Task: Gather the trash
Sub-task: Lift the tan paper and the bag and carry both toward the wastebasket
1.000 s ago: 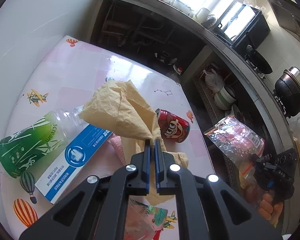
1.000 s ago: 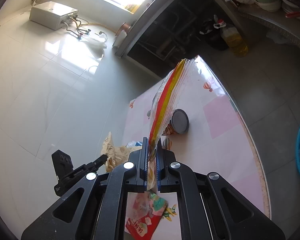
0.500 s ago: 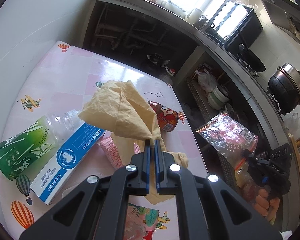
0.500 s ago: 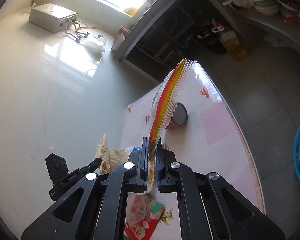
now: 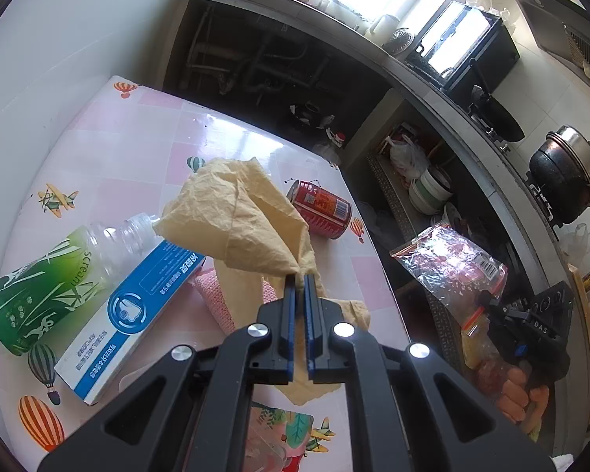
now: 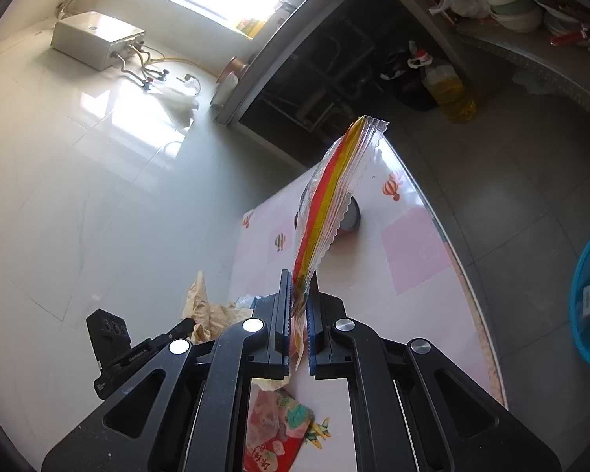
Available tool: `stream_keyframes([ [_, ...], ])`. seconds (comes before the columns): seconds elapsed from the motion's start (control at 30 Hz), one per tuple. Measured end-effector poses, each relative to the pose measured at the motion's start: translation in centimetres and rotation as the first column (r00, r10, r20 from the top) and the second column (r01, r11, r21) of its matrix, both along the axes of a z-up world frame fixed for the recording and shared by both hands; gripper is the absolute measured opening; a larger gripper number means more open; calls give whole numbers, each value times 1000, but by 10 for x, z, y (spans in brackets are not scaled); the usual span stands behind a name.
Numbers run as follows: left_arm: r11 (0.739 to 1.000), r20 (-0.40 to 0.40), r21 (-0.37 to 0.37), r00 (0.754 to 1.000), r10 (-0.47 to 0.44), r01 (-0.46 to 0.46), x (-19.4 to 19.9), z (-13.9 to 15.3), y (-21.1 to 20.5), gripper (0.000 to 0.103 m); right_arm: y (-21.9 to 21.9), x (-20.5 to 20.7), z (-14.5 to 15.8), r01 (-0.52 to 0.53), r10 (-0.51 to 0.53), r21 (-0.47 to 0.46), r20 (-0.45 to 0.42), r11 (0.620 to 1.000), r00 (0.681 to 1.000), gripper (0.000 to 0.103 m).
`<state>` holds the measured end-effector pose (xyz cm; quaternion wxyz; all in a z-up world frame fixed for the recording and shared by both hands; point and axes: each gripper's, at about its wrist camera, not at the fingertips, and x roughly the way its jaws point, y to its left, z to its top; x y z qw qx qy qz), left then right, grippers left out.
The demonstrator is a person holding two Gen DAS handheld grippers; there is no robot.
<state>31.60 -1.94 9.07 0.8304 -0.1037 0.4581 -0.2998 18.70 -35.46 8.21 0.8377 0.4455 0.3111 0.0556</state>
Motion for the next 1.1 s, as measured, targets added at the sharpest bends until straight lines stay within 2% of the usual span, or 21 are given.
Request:
stream_keyframes([
  [0.43, 1000, -1, -11, 1000, 2, -2, 1, -3, 1, 4, -4, 5, 5, 23, -23, -39, 8, 999, 1000, 5],
  [1.1, 1000, 18, -30, 1000, -9, 10, 0, 4, 2, 4, -7, -5, 10, 43, -43, -35, 14, 998, 999, 5],
])
